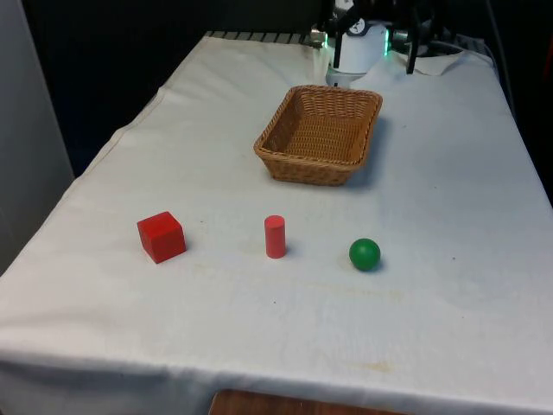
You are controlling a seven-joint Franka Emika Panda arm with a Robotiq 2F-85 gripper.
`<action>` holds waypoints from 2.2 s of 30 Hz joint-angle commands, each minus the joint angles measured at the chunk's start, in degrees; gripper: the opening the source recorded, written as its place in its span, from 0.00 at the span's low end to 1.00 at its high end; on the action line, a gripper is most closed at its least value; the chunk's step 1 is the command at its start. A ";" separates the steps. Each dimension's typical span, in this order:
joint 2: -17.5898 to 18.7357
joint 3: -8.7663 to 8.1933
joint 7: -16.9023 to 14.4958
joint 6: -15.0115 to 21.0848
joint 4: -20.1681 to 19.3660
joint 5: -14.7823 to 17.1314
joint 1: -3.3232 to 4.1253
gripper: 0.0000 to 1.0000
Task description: Pick up the object to the left of the cylinder and place it into the basket.
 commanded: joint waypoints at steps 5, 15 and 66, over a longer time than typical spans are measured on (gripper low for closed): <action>2.12 0.29 0.46 1.55 1.32 0.97 -0.11 1.00; 4.35 0.23 1.09 3.95 1.95 0.92 0.17 1.00; 19.65 0.86 -8.65 15.47 7.85 15.47 -1.83 1.00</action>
